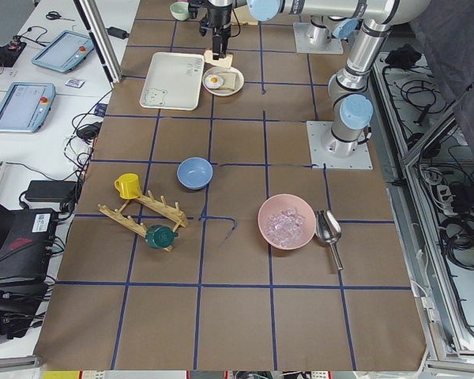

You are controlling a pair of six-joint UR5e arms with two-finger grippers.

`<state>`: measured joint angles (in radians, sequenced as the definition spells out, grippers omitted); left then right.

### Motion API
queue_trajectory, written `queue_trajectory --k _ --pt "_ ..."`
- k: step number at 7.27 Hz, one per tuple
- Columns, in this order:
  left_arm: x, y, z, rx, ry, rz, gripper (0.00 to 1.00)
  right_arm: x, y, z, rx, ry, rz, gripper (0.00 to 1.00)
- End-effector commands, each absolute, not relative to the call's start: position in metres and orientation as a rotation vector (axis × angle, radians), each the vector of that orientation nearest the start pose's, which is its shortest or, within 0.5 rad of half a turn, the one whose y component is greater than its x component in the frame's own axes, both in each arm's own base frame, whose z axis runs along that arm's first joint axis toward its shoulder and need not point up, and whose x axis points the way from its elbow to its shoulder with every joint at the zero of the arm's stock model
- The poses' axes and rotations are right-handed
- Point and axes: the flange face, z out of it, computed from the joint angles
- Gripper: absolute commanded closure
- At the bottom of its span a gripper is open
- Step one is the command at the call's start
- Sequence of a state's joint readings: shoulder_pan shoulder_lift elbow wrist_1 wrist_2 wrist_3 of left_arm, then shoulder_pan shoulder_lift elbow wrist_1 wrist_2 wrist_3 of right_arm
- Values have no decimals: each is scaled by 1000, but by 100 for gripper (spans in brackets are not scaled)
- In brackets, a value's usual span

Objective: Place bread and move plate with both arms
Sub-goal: 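Carry the bread slice with the right gripper over the egg plate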

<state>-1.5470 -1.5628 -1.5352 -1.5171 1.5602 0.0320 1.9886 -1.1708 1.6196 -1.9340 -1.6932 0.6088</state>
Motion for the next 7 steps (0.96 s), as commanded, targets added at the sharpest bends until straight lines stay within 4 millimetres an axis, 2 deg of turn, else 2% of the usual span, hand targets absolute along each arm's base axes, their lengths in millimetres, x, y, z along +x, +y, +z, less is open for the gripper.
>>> queue_trajectory --k 1,7 --pt "-122 -502 515 13 3146 -157 0 363 -507 270 308 3246 74 100" --pt "-121 -502 516 20 3143 -169 0 364 -503 265 328 3227 107 100"
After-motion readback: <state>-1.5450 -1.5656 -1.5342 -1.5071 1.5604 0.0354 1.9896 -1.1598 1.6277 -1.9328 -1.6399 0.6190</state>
